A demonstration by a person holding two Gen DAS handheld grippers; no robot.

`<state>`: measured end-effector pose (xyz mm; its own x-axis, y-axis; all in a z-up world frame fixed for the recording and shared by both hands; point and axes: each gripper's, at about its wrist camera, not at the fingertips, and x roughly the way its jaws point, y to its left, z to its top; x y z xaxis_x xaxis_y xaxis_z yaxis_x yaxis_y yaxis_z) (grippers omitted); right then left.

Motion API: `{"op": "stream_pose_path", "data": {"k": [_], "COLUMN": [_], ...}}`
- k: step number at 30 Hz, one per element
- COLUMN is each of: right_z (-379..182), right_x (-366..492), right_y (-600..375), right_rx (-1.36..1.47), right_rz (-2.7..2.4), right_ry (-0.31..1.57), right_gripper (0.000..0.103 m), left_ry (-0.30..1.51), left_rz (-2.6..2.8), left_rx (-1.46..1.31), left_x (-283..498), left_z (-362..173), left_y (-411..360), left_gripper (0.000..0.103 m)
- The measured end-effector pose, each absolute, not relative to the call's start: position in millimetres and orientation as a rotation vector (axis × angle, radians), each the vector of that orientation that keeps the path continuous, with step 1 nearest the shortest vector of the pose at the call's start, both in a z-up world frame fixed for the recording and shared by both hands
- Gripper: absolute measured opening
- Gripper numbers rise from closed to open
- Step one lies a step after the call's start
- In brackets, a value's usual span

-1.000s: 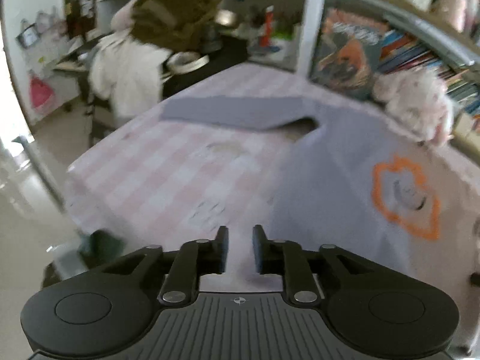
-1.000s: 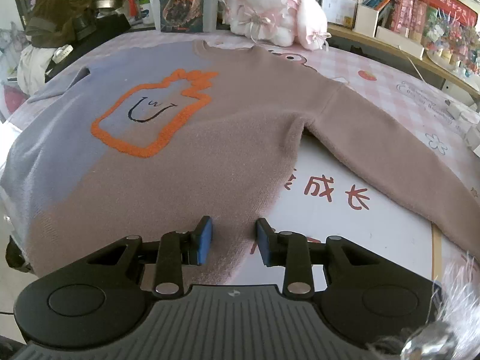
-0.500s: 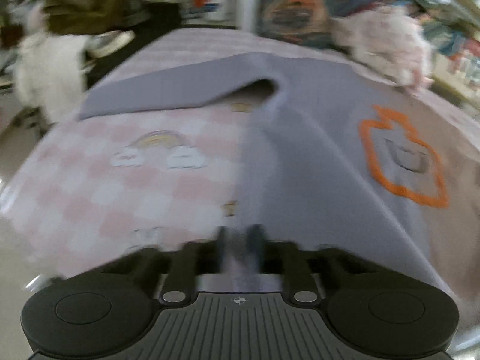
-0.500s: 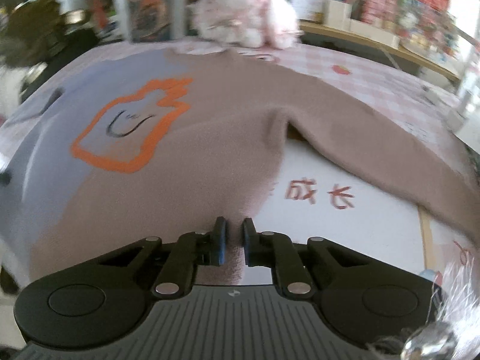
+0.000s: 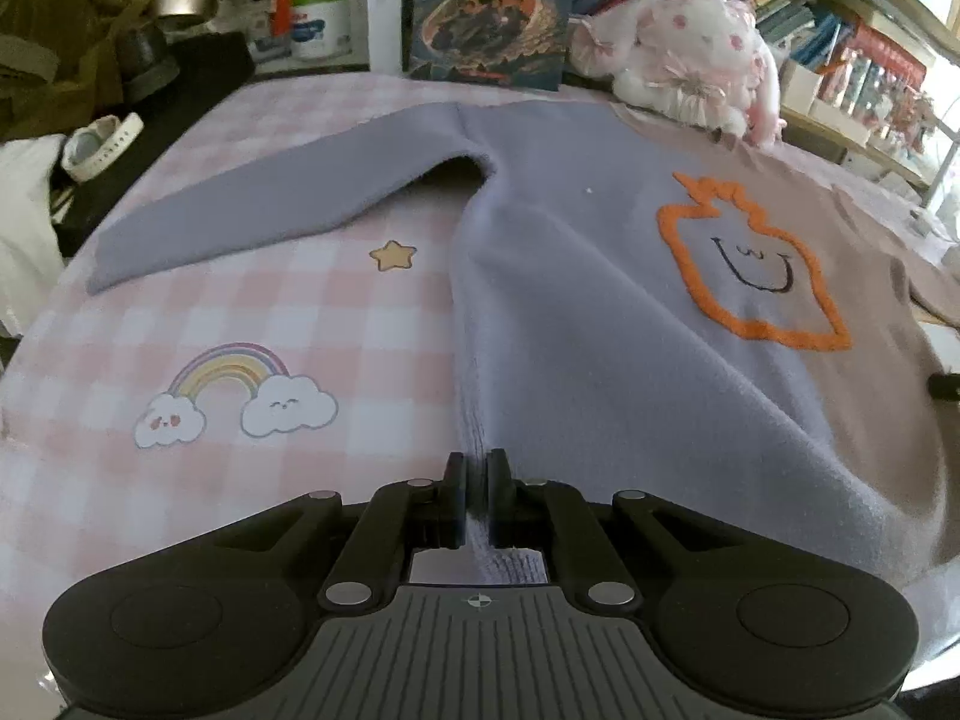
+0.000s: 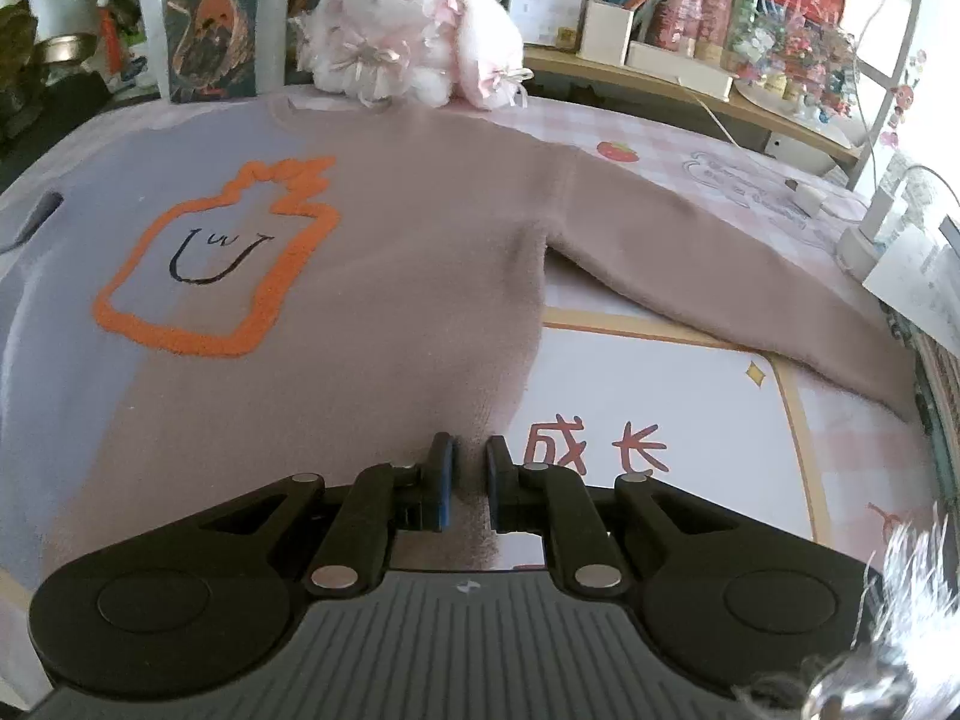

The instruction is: Fold clothes

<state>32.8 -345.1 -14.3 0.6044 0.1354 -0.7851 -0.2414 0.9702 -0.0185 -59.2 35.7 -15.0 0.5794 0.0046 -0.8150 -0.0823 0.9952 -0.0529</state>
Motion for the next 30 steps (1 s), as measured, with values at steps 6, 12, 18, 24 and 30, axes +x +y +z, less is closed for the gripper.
{"op": "stream_pose_path", "data": {"k": [6, 12, 18, 24, 30], "right_z": [-14, -14, -13, -14, -13], "right_x": [38, 36, 34, 34, 27], "right_y": [-340, -332, -327, -325, -333], "right_rx": [-0.106, -0.130, -0.151, -0.157, -0.065], "right_rz": [0.155, 0.135, 0.117, 0.096, 0.037], "right_ry": [0.895, 0.901, 0.909, 0.905, 0.906], "right_gripper": [0.011, 0.011, 0.011, 0.014, 0.036], "left_ry": [0.954, 0.955, 0.953, 0.947, 0.916], "left_rz": [-0.007, -0.024, -0.046, -0.081, -0.086], "left_rx": [-0.064, -0.114, -0.147, -0.111, -0.158], "left_x": [-55, -57, -58, -57, -60], "left_z": [-14, -14, -15, -15, -14], "left_y": [39, 49, 56, 56, 60], "left_gripper": [0.005, 0.005, 0.005, 0.006, 0.019]}}
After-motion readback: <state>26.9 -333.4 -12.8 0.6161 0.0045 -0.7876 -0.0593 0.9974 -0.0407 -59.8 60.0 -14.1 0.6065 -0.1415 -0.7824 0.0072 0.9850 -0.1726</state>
